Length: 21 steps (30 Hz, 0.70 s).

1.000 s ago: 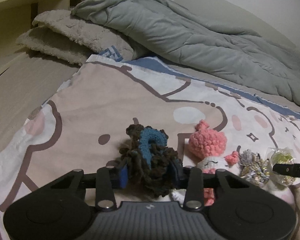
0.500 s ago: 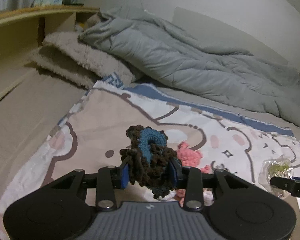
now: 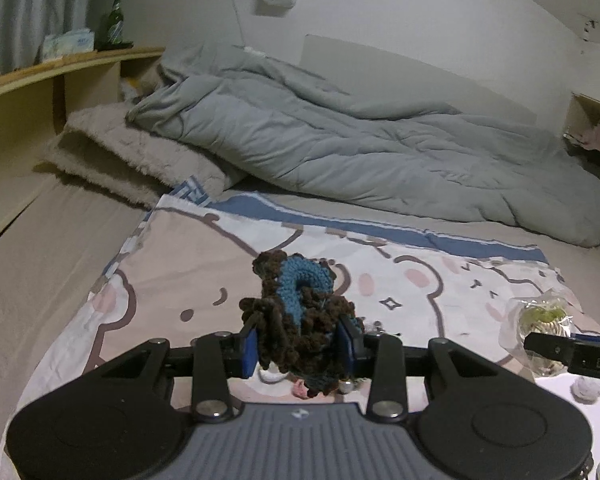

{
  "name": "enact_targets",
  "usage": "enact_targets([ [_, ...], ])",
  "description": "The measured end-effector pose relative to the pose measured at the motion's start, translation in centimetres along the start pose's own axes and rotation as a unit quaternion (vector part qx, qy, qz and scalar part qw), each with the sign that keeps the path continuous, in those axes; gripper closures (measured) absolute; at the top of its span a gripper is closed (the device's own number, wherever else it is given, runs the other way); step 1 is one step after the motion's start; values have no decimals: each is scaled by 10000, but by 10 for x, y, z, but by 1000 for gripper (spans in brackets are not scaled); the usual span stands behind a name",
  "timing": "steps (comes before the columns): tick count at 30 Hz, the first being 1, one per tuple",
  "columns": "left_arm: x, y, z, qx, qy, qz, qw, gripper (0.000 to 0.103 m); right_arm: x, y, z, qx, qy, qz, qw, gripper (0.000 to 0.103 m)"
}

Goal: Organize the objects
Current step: 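Carry the scrunchie in the left tool while the right tool carries the bag to the box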

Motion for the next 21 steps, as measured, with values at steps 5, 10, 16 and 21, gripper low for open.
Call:
enact_targets([
  [5,0,15,18,-103,-111,81,9999,63,-1,20,11,-69,-65,78,9999,37],
  [10,-1,21,41,-304,-143,73,9994,63,-1,40,24,-108,-145,186,9997,37],
  [16,1,28,81,-590,-341,115,9976,63,-4,64,48,-291,-191,266,9990,36],
  [21,-3,32,121,-920,-476,172,9945,63,-12,85,79,-502,-249,315,9979,36],
])
Point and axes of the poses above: each gripper's, at about its wrist camera, not at the fingertips, and y roughly against the way its jaws point, z to its right, x to its top, the point moved 3 cm from there along -y, roughly the way its jaws point, and after that the axes turned 3 degrees about z, right-handed, at the moved point
